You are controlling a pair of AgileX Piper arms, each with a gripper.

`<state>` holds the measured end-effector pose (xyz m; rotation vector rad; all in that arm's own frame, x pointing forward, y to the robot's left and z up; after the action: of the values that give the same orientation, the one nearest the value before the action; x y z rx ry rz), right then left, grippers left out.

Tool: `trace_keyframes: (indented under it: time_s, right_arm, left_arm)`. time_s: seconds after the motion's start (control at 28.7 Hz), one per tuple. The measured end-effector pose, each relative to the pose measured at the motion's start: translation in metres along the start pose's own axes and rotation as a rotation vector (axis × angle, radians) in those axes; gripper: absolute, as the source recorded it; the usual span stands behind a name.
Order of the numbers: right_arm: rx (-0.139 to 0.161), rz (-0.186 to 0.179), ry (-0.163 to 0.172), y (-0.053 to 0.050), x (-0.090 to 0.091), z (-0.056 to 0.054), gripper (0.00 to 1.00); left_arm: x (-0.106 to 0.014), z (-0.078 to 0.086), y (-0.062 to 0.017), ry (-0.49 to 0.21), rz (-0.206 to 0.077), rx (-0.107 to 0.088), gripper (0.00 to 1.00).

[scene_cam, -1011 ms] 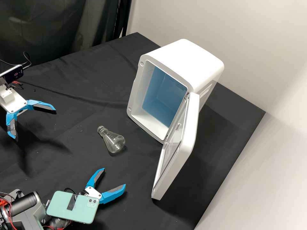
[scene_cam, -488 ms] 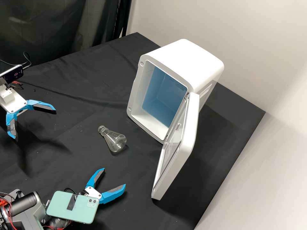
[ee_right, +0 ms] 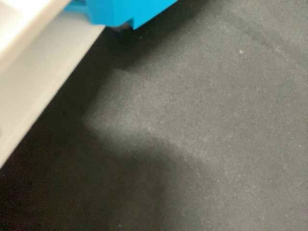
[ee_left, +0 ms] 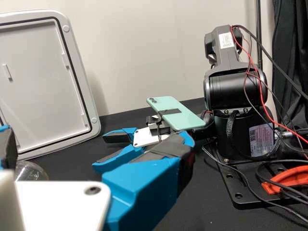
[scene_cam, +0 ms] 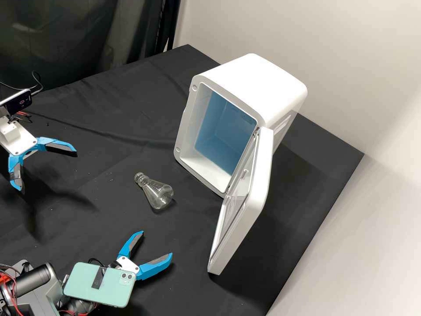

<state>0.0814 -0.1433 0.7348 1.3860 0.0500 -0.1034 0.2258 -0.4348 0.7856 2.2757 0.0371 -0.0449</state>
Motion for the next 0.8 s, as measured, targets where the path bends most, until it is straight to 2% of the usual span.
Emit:
trace_keyframes:
  time_s: [0.31,0.56,0.59,0.63,0.66,0.8]
  right_arm:
    - [0.000,0.000,0.000,0.0000,0.0000,0.0000,1.00]
    - [0.000,0.000,0.000,0.0000,0.0000,0.0000,1.00]
    - [0.000,0.000,0.000,0.0000,0.0000,0.0000,1.00]
    - [0.000,0.000,0.000,0.0000,0.0000,0.0000,1.00]
    - [0.000,0.000,0.000,0.0000,0.0000,0.0000,1.00]
    - [0.000,0.000,0.000,0.0000,0.0000,0.0000,1.00]
  left_arm:
    - [-0.0004,0.0000,0.0000,0.000,0.000,0.000,1.00]
    - [-0.0069,-0.0013,0.0068,0.004,0.031,-0.008,1.00]
    - [-0.0080,-0.0003,0.0071,0.006,0.032,0.002,1.00]
    - [-0.0087,0.0017,0.0069,0.010,0.032,0.027,1.00]
    - [-0.0089,0.0035,0.0067,0.011,0.032,0.041,1.00]
    - [-0.0094,0.0076,0.0062,0.011,0.030,0.039,1.00]
